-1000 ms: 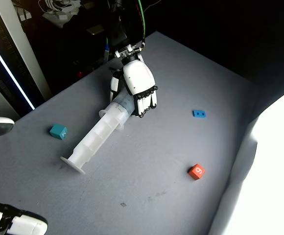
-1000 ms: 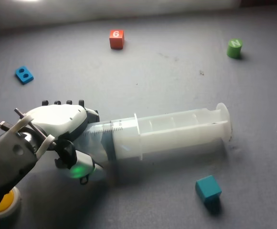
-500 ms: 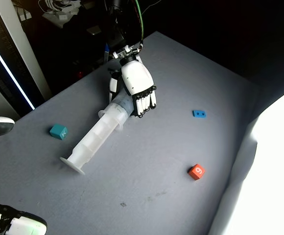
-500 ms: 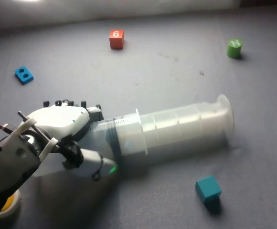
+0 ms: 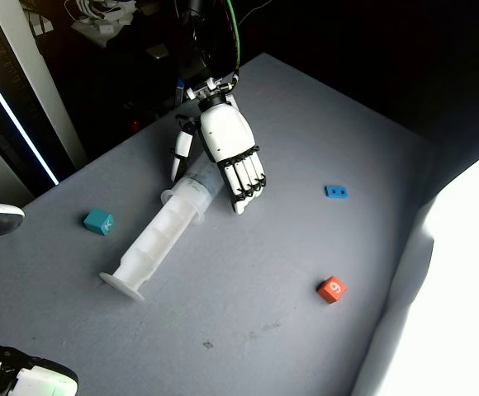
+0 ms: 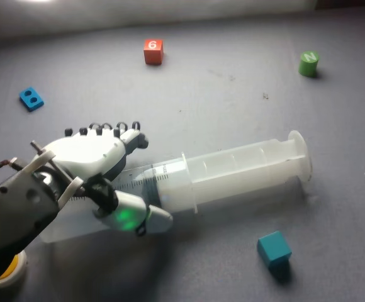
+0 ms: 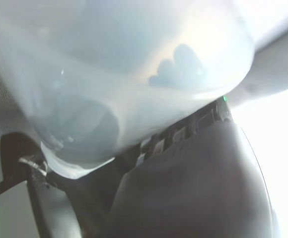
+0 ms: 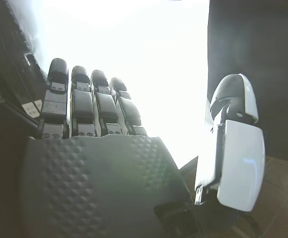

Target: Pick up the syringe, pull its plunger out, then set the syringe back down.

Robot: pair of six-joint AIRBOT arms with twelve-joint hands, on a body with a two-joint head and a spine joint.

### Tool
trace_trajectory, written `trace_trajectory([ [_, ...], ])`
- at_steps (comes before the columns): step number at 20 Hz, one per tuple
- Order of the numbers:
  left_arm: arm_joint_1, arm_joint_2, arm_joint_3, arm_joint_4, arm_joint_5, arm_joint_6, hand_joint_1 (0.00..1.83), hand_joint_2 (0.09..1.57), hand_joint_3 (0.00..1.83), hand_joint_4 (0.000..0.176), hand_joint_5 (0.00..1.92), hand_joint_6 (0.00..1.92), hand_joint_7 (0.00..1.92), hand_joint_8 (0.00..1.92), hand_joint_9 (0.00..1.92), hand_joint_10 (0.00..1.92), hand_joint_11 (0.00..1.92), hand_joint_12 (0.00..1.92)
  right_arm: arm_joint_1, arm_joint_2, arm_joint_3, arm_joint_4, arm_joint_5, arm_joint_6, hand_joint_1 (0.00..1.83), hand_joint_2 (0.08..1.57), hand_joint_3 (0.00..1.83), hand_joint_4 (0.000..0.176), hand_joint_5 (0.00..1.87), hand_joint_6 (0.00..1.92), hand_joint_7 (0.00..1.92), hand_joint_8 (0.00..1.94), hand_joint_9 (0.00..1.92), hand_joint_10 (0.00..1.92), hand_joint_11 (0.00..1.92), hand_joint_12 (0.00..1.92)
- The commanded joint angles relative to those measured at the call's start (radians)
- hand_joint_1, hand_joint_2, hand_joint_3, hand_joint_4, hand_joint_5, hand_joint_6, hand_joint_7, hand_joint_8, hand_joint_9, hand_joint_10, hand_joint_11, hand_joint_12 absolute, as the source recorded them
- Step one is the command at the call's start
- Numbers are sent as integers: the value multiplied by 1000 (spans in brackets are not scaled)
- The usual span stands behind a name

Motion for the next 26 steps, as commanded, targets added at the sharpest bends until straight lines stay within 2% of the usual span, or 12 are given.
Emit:
trace_trajectory([
  [1,-21,0,-2,50,-49,10,599,880,6,0,0,500,0,830,0,888,0,769,9,7,-1,-4,118,3,386,924,0,0,4,1,33,5,53,4,0,278],
  [8,-206,47,-12,1,96,180,590,877,0,0,0,639,0,900,0,998,0,916,9,7,-1,-38,112,3,370,936,3,0,17,2,51,3,72,4,0,306],
  [12,-330,97,-57,-140,138,339,663,864,0,0,9,582,0,878,0,908,0,723,8,7,-2,-140,138,3,381,960,5,0,2,0,29,3,46,2,0,247],
  [14,-384,111,-71,-206,176,418,625,882,1,0,14,643,33,919,0,1079,0,980,7,7,-6,-201,143,3,353,979,7,0,26,5,59,7,73,8,0,316],
  [16,-422,121,-83,-234,213,449,727,921,6,0,0,1158,0,1367,0,1672,0,1812,5,8,-11,-264,144,3,415,944,0,0,299,26,427,55,432,91,19,1104],
  [17,-446,131,-93,-264,231,480,813,970,16,0,108,1768,120,1810,149,1871,206,1899,-2,8,-15,-315,143,3,553,925,8,0,118,1430,106,1564,157,1555,88,1758],
  [18,-462,138,-100,-287,243,502,671,1063,24,0,559,1890,609,1899,498,1911,421,1917,-7,9,-18,-359,143,3,601,911,3,0,101,1823,23,1866,107,1848,174,1888],
  [19,-479,146,-108,-313,252,526,411,1173,35,0,1179,1915,1200,1917,1129,1919,1019,1920,-21,10,-27,-413,143,2,514,935,2,21,466,1901,509,1926,575,1906,734,1914],
  [20,-497,157,-119,-334,258,543,252,1216,31,0,1382,1920,1438,1920,1401,1921,1296,1921,-33,16,-43,-433,143,-35,428,978,0,31,959,1917,1067,1938,1121,1918,1308,1920],
  [22,-518,165,-129,-354,262,550,161,1442,10,136,1458,1921,1560,1921,1605,1921,1621,1921,-42,26,-60,-433,144,-60,247,1192,22,0,1559,1921,1665,1941,1690,1921,1796,1921],
  [23,-525,168,-133,-358,263,550,836,1440,0,168,1392,1921,1539,1921,1631,1921,1661,1921,-43,28,-62,-433,147,-60,462,1340,50,0,1587,1921,1746,1941,1772,1921,1854,1921],
  [26,-544,172,-137,-364,266,550,1081,1373,0,176,1332,1921,1492,1921,1569,1921,1577,1921,-53,31,-63,-432,148,-60,1092,1420,3,0,1558,1921,1709,1941,1765,1921,1856,1921],
])
